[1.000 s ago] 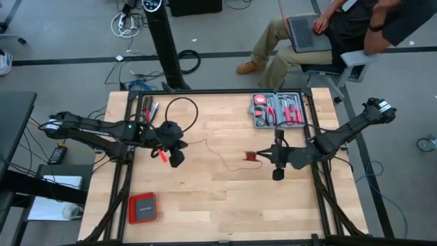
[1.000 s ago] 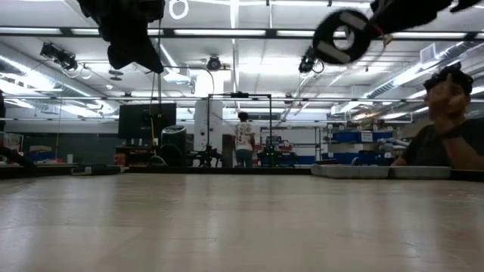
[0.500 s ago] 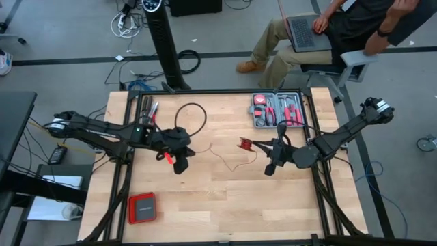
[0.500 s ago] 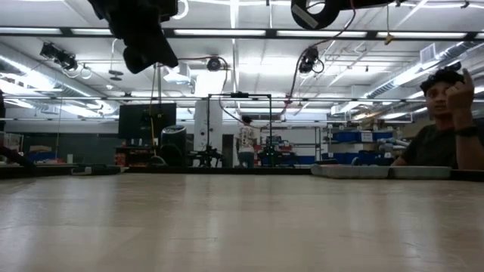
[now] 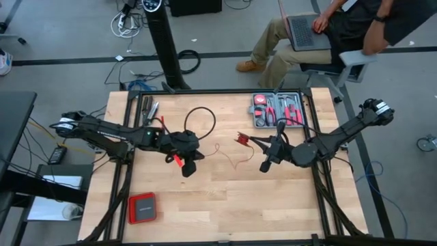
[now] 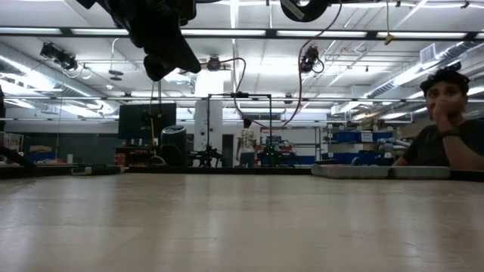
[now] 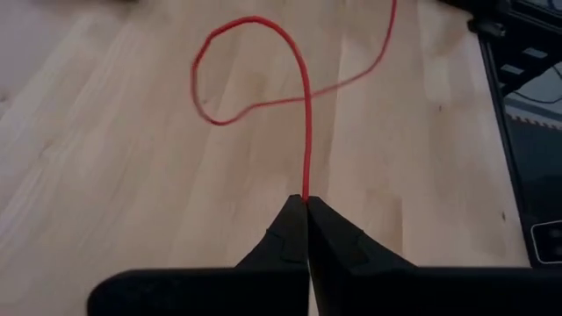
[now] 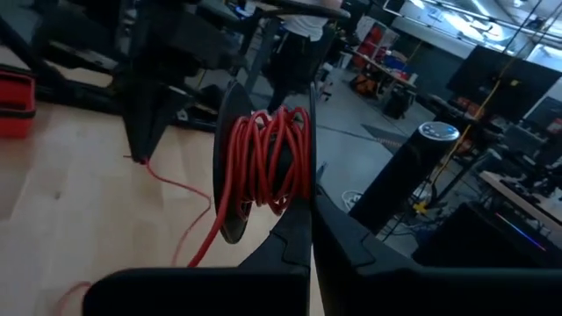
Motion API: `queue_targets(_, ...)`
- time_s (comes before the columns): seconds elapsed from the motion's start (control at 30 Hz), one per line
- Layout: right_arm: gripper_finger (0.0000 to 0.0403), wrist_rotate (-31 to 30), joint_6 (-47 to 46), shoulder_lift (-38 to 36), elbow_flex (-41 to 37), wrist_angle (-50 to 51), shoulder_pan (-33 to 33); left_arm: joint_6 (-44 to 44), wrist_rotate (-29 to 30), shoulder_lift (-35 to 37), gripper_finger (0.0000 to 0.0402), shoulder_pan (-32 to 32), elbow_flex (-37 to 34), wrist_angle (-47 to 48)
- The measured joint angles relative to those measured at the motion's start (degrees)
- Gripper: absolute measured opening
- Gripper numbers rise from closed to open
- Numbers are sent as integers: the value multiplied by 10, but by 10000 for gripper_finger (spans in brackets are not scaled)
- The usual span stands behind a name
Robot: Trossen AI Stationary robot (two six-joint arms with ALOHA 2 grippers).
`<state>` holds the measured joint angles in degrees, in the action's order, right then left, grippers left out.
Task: Coil cords
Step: Uncoil the red cable wire from the black spool
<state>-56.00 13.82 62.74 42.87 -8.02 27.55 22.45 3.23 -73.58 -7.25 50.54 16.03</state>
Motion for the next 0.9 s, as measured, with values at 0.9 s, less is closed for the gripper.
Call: queue_targets(0.9,0,53,37,58,0,-123,-69,-88,22,-37,121,-1,0,-239)
